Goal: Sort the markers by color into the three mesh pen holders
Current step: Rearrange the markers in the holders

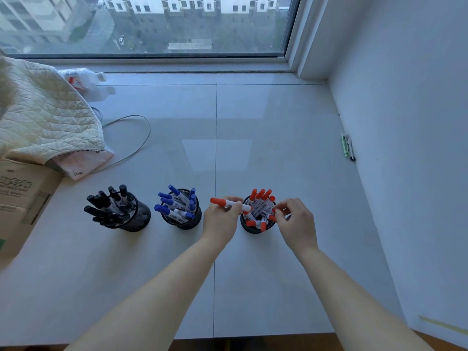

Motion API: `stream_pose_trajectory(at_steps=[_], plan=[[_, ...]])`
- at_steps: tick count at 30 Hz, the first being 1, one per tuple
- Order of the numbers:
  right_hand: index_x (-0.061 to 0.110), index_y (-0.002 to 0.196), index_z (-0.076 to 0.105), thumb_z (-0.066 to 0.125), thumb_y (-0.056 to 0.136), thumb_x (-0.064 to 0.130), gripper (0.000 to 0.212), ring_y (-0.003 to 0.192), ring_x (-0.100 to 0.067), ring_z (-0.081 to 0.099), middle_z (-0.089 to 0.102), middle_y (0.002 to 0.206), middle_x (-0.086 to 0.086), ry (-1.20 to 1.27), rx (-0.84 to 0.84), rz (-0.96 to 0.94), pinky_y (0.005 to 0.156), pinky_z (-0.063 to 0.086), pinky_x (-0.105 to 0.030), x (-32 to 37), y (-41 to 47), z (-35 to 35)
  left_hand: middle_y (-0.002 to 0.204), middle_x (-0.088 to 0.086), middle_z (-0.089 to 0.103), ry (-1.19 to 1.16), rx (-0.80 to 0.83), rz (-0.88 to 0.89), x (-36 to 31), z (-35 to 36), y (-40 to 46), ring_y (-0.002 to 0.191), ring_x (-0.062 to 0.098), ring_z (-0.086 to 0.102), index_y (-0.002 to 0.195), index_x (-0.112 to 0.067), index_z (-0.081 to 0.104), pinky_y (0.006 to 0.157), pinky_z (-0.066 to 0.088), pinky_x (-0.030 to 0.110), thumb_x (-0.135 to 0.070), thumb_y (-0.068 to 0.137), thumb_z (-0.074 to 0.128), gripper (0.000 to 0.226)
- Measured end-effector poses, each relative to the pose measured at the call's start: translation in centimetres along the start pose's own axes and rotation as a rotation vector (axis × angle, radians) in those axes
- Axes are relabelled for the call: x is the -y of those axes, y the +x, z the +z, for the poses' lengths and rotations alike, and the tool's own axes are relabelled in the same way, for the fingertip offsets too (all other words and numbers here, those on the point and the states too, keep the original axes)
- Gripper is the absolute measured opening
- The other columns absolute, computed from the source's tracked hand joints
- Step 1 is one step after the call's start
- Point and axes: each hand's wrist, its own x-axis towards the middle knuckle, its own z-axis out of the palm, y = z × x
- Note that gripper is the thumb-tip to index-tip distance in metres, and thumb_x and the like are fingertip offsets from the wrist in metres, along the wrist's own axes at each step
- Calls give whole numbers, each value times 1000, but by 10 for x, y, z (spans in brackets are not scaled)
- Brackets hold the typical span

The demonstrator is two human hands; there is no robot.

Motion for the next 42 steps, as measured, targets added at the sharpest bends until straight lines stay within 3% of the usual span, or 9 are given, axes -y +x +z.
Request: stream_pose_trajectory(at_steps=[3,7,11,15,19,23,30,36,42], plan=[[12,81,62,61,82,7,5,73,-12,58,58,81,4,3,25,23,68,49,-29,0,2,0,67,-12,62,164,-27,50,-1,6,-2,57,-3,57,73,-33,57,46,39,12,-23,81,61,14],[15,98,59,62,83,16,15,82,-13,57,60,89,4,9,60,85,70,43,-24,-1,9,1,72,-3,67,198,-64,-2,0,15,-1,67,12,64,72,-32,56,53,47,23,-26,73,72,17],[16,111,58,59,87,28,27,87,-16,55,56,97,2,-24,123,189,73,43,-27,2,23,6,75,-7,67,237,-42,-34,3,20,1,72,10,65,78,-32,65,52,46,17,-30,76,67,4],[16,103,61,59,87,32,23,83,-15,51,54,92,0,-61,172,258,68,37,-26,5,35,10,99,0,66,226,26,-27,11,23,0,91,16,65,93,-23,71,82,54,32,-30,85,56,19],[18,95,63,60,85,30,16,80,-14,49,49,83,4,-34,215,236,67,35,-25,9,39,12,95,-3,53,405,-74,63,14,26,-1,84,14,58,90,-24,67,62,40,16,-31,85,59,11],[18,98,63,60,85,30,19,82,-13,48,49,81,7,-20,283,199,68,34,-25,11,39,12,88,-10,60,432,-135,81,10,30,-1,74,12,61,83,-31,55,66,50,30,-30,79,68,13],[15,90,53,54,86,24,10,74,-18,58,57,77,5,262,94,238,64,48,-27,13,34,-3,85,-7,55,464,-162,232,14,29,-2,76,13,57,84,-21,60,68,46,27,-26,89,58,7],[17,85,47,48,89,19,5,59,-13,56,59,81,-5,484,-101,414,53,45,-18,6,41,-32,101,-2,59,502,-67,169,22,32,4,86,16,56,101,-17,67,76,46,27,-24,92,56,16],[13,78,48,41,87,11,11,49,-14,44,54,64,-4,636,-94,524,51,42,-25,2,37,-52,112,1,52,506,-12,137,29,36,3,92,11,50,115,-13,63,79,37,21,-23,97,45,27]])
